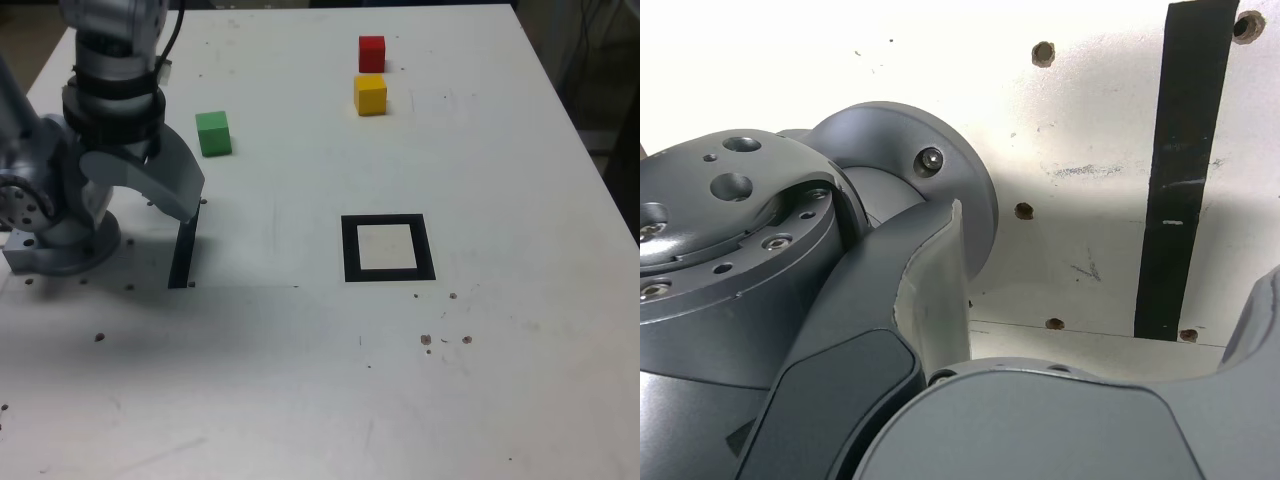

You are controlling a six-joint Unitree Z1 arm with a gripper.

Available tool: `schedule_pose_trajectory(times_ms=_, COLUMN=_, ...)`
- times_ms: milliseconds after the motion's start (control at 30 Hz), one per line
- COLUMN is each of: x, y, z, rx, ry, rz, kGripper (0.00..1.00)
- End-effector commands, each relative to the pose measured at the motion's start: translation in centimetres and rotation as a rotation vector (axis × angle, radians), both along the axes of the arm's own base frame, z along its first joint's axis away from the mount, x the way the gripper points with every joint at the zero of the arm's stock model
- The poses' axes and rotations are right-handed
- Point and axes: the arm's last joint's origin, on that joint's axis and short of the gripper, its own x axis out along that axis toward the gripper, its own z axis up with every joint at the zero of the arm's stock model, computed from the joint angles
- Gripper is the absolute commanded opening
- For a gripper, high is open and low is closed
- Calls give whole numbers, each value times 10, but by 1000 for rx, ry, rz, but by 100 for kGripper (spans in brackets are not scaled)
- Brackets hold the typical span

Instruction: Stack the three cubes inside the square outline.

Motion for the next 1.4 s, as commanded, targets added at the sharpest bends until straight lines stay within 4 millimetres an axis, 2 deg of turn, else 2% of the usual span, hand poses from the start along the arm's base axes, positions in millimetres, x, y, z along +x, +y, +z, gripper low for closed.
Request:
schedule_pose_trajectory(times_ms=0, x=0, y=0, z=0, rx=-1, ry=8, rz=4, kGripper=100)
schedule_pose_trajectory(times_ms=233, x=0, y=0, z=6, rx=-10, ry=-14, rz=-22, kGripper=99)
schedule_pose_trajectory(times_ms=433, x=7, y=0, z=29, rx=-12, ry=-42, rz=-59, kGripper=100)
schedule_pose_trajectory(times_ms=600, x=31, y=4, z=54, rx=5, ry=-84, rz=-95, kGripper=100)
schedule_pose_trajectory(times_ms=967, x=89, y=32, z=110, rx=15, ry=-191, rz=-166, kGripper=99)
schedule_pose_trajectory(times_ms=1167, x=122, y=52, z=126, rx=43, ry=-169, rz=-202, kGripper=99)
schedule_pose_trajectory(times_ms=1367, x=157, y=82, z=130, rx=65, ry=-154, rz=-218, kGripper=99)
